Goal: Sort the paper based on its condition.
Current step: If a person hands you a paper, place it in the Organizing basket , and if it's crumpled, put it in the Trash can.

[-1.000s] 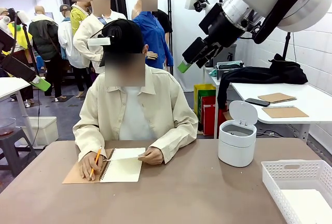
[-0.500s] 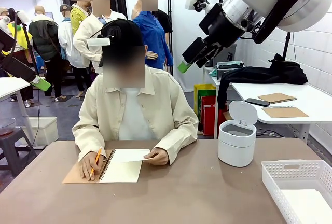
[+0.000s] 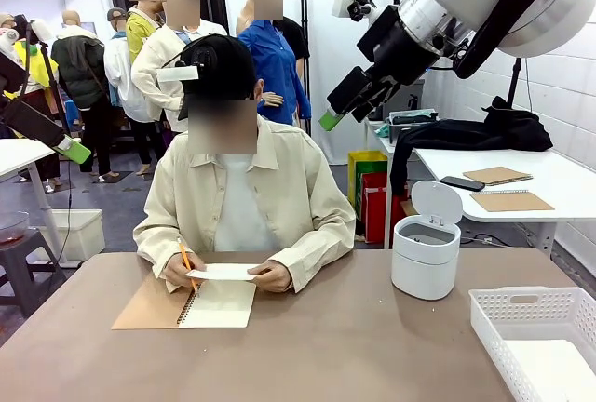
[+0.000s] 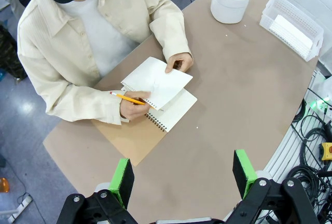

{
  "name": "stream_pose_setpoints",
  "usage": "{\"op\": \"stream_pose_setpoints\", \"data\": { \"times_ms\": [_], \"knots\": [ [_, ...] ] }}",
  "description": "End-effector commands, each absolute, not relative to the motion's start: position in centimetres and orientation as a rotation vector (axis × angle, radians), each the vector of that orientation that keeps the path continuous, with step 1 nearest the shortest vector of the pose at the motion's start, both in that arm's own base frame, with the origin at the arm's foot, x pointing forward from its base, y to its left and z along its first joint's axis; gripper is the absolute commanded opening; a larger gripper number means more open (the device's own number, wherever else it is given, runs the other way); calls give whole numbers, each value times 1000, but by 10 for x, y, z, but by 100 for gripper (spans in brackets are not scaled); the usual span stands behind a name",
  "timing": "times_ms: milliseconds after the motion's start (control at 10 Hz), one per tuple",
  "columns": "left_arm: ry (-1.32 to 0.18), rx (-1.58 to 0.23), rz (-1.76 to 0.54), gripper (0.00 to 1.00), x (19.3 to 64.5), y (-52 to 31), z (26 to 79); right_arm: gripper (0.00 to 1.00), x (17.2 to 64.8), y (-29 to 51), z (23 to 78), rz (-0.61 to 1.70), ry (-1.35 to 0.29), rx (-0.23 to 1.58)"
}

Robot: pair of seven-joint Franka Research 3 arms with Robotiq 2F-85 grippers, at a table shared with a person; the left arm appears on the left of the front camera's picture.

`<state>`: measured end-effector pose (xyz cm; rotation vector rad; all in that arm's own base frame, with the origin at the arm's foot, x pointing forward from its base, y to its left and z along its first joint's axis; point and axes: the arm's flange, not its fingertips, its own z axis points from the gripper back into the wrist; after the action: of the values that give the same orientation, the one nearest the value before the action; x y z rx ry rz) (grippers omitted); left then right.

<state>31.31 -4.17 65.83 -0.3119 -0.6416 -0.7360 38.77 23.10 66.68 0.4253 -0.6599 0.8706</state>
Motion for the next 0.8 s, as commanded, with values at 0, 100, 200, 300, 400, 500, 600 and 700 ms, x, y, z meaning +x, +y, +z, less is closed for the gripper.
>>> {"op": "stream_pose_setpoints", "data": {
  "times_ms": [0, 100, 200, 300, 400, 500, 600, 700],
  "knots": [
    [-646, -313, -734, 100, 313, -41, 659, 100, 390, 231, 667, 871, -661, 425],
    [-646, -313, -734, 100, 313, -41, 659, 100, 390, 231, 667, 871, -661, 425],
    [-646, -313, -734, 100, 313, -41, 659, 100, 390, 231, 667, 871, -661, 425],
    [-646, -313, -734, 100, 313, -41, 659, 100, 390, 231, 667, 871, -661, 425],
    [-646, -313, -734, 100, 313, -41, 659, 100, 390, 231, 667, 871, -661, 425],
    [-646, -313, -734, 100, 313, -41, 659, 100, 390, 231, 667, 871, -661, 425],
    [-646, -313, -734, 100, 313, -41, 659, 100, 390, 231, 667, 871, -661, 425],
    [-646, -313, -734, 100, 313, -41, 659, 100, 390, 231, 667, 871, -661, 425]
  ]
}}
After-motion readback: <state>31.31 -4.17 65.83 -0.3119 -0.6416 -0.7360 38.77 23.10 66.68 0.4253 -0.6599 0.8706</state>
